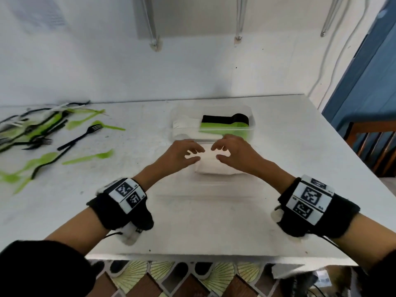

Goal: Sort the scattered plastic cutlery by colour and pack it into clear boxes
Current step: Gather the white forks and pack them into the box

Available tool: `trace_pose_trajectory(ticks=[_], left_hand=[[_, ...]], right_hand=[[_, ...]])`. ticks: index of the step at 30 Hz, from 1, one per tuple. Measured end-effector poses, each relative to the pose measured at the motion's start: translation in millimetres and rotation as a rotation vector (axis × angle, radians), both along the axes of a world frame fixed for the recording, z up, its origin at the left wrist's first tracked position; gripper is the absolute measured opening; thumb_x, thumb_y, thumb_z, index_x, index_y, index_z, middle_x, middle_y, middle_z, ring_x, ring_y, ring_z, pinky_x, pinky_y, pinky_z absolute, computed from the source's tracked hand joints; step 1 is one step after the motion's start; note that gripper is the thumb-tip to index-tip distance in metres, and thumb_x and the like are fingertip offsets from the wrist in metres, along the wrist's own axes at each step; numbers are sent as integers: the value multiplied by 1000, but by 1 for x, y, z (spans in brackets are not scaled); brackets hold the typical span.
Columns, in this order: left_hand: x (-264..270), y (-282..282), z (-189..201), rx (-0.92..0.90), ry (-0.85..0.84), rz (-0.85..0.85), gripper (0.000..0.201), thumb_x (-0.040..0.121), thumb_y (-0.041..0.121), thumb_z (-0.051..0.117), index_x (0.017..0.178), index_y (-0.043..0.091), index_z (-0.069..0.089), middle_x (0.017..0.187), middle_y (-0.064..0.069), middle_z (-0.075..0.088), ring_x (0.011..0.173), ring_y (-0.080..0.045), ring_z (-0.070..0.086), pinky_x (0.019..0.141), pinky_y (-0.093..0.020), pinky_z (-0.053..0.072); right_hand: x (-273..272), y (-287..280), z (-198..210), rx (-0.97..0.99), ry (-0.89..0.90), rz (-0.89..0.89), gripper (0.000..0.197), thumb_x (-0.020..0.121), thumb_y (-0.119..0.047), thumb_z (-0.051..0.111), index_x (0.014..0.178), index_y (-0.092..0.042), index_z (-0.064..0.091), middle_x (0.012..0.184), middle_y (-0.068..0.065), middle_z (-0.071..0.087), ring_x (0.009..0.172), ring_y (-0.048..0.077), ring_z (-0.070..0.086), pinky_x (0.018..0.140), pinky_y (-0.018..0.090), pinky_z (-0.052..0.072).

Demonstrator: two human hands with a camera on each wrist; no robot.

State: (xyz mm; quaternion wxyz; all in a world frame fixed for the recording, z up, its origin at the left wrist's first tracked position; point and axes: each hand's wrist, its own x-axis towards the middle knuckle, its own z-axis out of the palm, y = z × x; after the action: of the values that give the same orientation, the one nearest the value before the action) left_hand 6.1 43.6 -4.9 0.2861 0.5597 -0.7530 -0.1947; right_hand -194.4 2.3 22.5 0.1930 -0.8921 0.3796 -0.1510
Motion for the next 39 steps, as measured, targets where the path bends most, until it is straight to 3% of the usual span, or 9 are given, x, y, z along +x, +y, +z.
trace_pose_trajectory(ticks=[3,7,10,14,25,29,32,36,39], left_hand=[[22,17,12,0,149,167,17,84,1,64,100,6,68,96,-3,67,80,3,63,77,-11,50],[69,49,25,-3,194,357,18,85,4,63,101,14,66,91,4,67,78,14,60,74,-1,41],[110,81,29,-10,190,473,22,85,4,63,106,12,66,97,1,67,82,5,61,73,-1,42],[175,125,32,-5,162,587,26,85,5,64,111,9,65,105,-5,67,93,-10,60,75,-1,42],[337,246,18,69,118,859,31,86,11,65,117,6,60,111,-12,65,93,-13,57,72,2,36],[379,285,18,54,145,947,28,86,8,64,114,6,61,102,-6,63,90,-13,58,71,0,38],[406,306,19,21,160,1009,26,86,8,63,112,7,61,100,-3,62,90,-12,58,70,0,37],[442,323,18,-48,187,1070,26,86,4,62,111,5,62,98,-3,61,88,-13,58,69,1,38],[473,327,14,-79,197,1089,25,85,3,61,110,4,62,98,-3,60,87,-14,58,69,2,38]], right_hand=[[34,7,3,10,-132,48,29,84,-13,63,113,-10,62,100,8,62,91,20,57,79,29,44],[88,20,4,41,-218,145,32,85,-13,62,117,-12,60,102,5,61,85,11,51,75,21,37],[138,33,8,51,-235,229,34,86,-13,62,120,-11,58,106,7,61,86,11,51,77,20,38],[212,59,12,48,-253,324,35,85,-12,63,119,-9,59,107,9,61,93,20,56,75,20,37],[404,128,-6,120,-196,532,37,83,-6,64,120,-4,59,112,15,60,100,27,57,77,18,34],[460,158,-10,158,-208,576,36,82,-5,65,118,-5,60,109,16,61,88,22,55,78,22,38],[496,178,-11,161,-198,640,36,83,-4,64,118,-4,60,109,17,61,87,24,54,78,21,35],[546,191,-10,162,-189,691,35,83,-6,65,117,-6,60,109,15,61,84,15,50,77,21,37],[586,197,-9,151,-193,699,34,84,-7,64,118,-7,60,109,13,61,86,19,54,76,19,36]])
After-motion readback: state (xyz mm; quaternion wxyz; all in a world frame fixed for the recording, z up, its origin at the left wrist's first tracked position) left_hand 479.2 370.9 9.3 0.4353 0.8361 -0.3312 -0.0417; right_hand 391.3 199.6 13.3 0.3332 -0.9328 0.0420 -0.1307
